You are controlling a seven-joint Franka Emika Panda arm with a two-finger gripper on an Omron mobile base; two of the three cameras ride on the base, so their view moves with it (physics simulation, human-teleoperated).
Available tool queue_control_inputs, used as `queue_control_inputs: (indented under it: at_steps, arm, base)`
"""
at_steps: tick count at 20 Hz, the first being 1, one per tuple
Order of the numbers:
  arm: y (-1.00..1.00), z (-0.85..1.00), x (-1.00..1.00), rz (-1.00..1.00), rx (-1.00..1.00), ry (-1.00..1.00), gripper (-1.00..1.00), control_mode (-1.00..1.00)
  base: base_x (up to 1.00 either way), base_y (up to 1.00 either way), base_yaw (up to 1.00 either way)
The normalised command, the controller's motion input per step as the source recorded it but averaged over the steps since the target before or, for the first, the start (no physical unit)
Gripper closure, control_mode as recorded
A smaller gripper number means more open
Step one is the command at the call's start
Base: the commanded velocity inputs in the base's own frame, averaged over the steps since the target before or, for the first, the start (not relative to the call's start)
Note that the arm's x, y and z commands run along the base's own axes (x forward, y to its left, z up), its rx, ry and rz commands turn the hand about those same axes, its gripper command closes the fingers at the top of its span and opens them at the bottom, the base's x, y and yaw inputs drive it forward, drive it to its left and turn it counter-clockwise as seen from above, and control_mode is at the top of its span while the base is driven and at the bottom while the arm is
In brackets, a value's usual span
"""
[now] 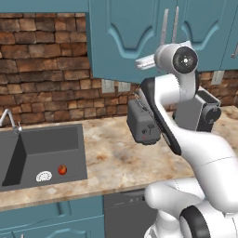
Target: Open the cabinet, pick the kettle from the cabinet, and place it in the sink.
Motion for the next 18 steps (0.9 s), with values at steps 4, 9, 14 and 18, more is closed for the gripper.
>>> queue_control_inputs:
  at_steps: [4, 9, 14, 18]
  arm:
    - [0.38, 0.21, -0.17, -0.02, -0.01, -0.01, 1.0, -1.0]
    - [0.37, 0.22, -0.16, -0.02, 0.0, 0.0, 1.0, -1.0]
    - [0.37, 0.21, -0.17, -0.03, -0.01, 0.0, 1.0, -1.0]
    - [0.38, 0.19, -0.17, -0.05, -0.02, 0.0, 1.0, -1.0]
  base:
    - [0.0, 0.0, 0.0]
    - [0.0, 0.0, 0.0]
    - [0.0, 0.0, 0.0]
    - [0.0, 0.0, 0.0]
